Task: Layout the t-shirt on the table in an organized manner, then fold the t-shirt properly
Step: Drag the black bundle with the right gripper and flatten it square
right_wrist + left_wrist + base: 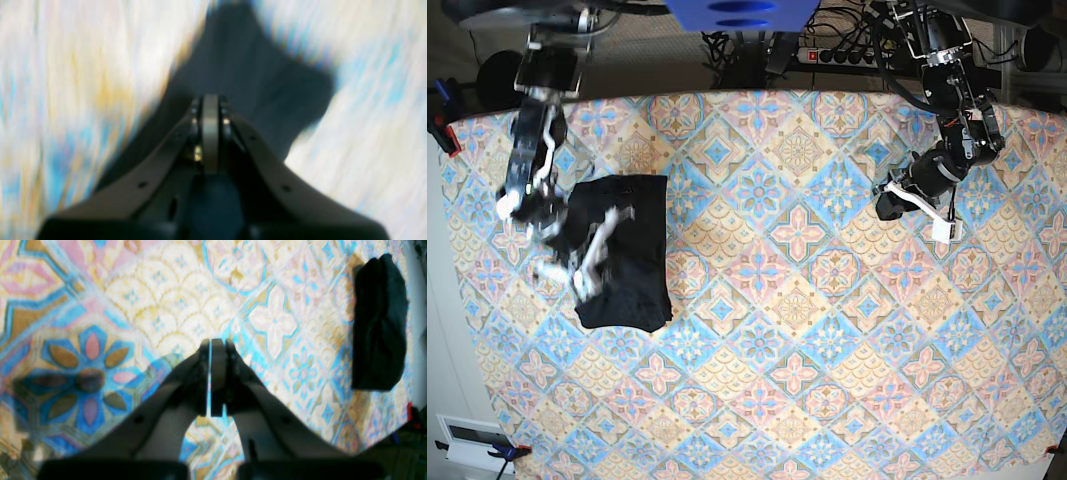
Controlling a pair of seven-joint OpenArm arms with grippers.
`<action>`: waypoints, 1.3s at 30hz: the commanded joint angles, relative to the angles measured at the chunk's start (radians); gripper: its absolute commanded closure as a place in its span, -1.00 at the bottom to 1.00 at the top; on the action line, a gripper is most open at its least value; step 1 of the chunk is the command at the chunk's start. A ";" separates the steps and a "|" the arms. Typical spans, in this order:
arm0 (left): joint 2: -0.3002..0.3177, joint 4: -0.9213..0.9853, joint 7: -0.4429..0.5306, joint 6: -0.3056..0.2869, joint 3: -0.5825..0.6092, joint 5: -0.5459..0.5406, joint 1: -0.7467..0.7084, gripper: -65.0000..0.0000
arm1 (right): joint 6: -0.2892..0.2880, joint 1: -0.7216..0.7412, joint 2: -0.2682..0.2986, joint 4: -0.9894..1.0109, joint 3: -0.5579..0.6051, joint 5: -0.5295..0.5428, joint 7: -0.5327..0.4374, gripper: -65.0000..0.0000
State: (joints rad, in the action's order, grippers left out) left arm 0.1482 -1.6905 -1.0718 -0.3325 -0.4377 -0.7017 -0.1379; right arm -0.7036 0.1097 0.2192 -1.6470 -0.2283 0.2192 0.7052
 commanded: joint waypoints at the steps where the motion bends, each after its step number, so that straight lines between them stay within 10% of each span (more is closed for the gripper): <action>1: 0.008 -0.033 0.018 -0.004 -0.002 -0.020 0.011 0.99 | 0.005 0.034 0.015 0.015 -0.006 0.010 -0.015 1.00; 24: 0.008 -0.102 0.017 -0.003 -0.002 -0.019 -0.019 0.99 | 0.005 0.269 -0.074 0.767 0.125 0.009 -0.388 1.00; 39: 0.012 -0.124 0.015 -0.007 -0.002 -0.020 -0.049 0.99 | 0.005 0.130 -0.065 0.258 0.148 0.015 -0.341 1.00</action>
State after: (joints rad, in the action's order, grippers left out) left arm 0.1505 -1.7939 -1.0706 -0.3340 -0.4374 -0.7048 -0.1932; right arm -0.6949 0.2131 0.1474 -1.3750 -0.0765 0.2100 0.4023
